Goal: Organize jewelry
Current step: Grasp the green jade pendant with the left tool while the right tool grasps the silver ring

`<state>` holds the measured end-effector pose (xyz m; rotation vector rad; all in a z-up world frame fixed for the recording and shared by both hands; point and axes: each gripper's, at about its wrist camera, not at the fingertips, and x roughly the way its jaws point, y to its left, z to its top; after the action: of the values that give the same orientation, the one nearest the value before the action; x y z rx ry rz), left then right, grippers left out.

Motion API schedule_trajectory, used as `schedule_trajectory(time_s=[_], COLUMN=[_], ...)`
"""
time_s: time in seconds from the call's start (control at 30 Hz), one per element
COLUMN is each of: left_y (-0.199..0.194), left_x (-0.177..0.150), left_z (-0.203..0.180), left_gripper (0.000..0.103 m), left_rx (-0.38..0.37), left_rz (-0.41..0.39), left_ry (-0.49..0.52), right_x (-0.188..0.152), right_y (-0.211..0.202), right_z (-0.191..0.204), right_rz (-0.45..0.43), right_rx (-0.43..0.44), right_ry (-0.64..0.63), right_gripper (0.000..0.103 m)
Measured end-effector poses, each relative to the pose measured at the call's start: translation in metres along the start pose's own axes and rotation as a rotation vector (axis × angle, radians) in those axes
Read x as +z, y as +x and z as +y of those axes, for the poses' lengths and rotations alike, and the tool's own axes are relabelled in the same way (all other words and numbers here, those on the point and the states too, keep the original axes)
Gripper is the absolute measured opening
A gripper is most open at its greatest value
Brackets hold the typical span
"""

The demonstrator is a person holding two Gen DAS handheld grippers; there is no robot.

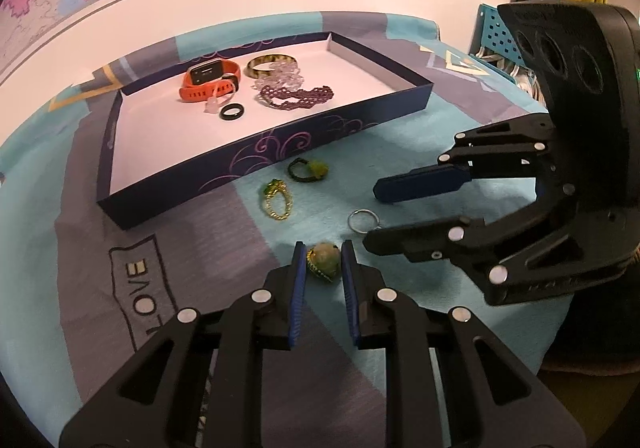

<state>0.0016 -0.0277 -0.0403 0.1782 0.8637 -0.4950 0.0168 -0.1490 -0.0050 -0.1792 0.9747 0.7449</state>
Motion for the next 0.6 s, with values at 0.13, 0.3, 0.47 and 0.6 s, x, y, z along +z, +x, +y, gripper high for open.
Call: schedule_trajectory(time_s=[0.13, 0.3, 0.47, 0.6], left_y=[0.0004, -0.0005, -0.0014, -0.0026], left_x=[-0.0001, -0.0012, -0.0013, -0.0012], left_z=[0.0009, 0.0022, 0.0027, 0.0049], left_gripper=[0.018, 0.020, 0.020, 0.018], left_rx=[0.002, 0.005, 0.014, 0.014], left_rz=[0.001, 0.000, 0.001, -0.001], left_ry=[0.001, -0.007, -0.010, -0.021], right_x=[0.0002, 0.0006, -0.0002, -0.0004], right_y=[0.0024, 0.0037, 0.0026, 0.0007], right_z=[0.0067, 0.0087, 0.0086, 0.0048], right_rz=[0.007, 0.008, 0.006, -0.002], right_rx=[-0.045, -0.062, -0.058, -0.058], right_ry=[-0.036, -0.049, -0.044, -0.027], right_gripper=[0.032, 0.019, 0.016, 0.015])
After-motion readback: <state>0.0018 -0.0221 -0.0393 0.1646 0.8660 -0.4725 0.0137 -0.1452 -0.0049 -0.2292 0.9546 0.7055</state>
